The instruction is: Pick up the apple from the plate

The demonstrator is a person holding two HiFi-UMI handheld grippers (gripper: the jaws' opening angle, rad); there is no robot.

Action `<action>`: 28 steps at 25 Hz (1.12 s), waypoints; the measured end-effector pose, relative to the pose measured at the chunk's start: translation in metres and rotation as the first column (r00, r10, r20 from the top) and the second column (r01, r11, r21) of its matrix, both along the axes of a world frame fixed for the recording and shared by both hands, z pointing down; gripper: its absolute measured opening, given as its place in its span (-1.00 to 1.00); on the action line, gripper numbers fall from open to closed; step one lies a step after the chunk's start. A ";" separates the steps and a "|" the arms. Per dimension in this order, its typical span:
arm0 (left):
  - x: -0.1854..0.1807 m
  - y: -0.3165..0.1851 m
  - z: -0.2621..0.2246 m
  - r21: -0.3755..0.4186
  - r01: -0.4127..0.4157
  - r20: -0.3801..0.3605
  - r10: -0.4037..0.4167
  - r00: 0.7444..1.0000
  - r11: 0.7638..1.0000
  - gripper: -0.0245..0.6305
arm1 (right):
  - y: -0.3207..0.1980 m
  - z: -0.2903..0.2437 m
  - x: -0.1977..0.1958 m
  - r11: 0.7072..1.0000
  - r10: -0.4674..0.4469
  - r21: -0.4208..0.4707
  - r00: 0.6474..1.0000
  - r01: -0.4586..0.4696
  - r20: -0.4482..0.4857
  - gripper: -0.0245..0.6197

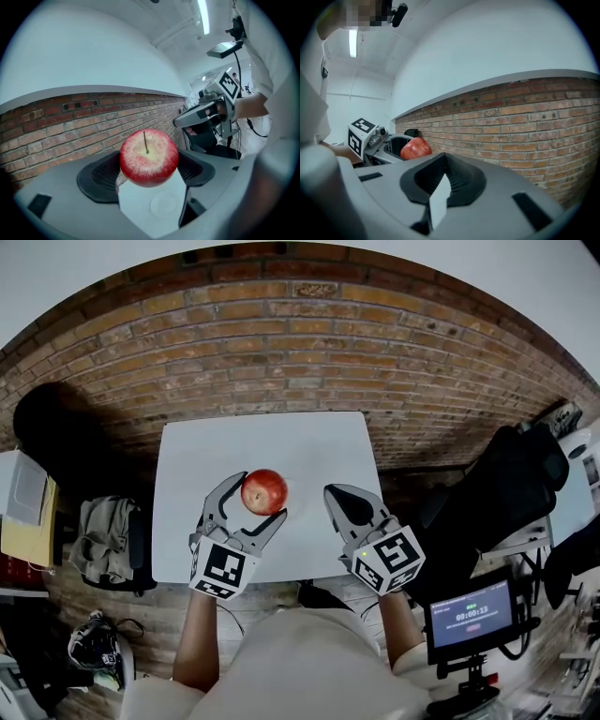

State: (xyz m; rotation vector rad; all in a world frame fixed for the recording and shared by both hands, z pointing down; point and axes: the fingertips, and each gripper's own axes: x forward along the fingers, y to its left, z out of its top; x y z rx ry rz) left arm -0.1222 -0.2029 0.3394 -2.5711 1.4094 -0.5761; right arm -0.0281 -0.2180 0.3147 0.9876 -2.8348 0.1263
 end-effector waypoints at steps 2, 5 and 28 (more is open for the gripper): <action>0.000 0.001 -0.002 0.002 0.003 -0.006 -0.003 1.000 1.000 0.25 | 0.001 -0.002 0.000 1.000 0.000 0.002 1.000 0.000 0.005 -0.92; 0.002 0.002 -0.003 0.004 0.001 -0.011 -0.001 1.000 1.000 0.25 | 0.000 -0.004 0.000 1.000 0.007 -0.001 1.000 -0.007 0.020 -0.92; 0.006 0.005 -0.002 -0.007 -0.003 -0.027 0.002 1.000 1.000 0.25 | 0.001 -0.006 -0.001 0.999 0.029 0.020 1.000 -0.029 0.002 -0.92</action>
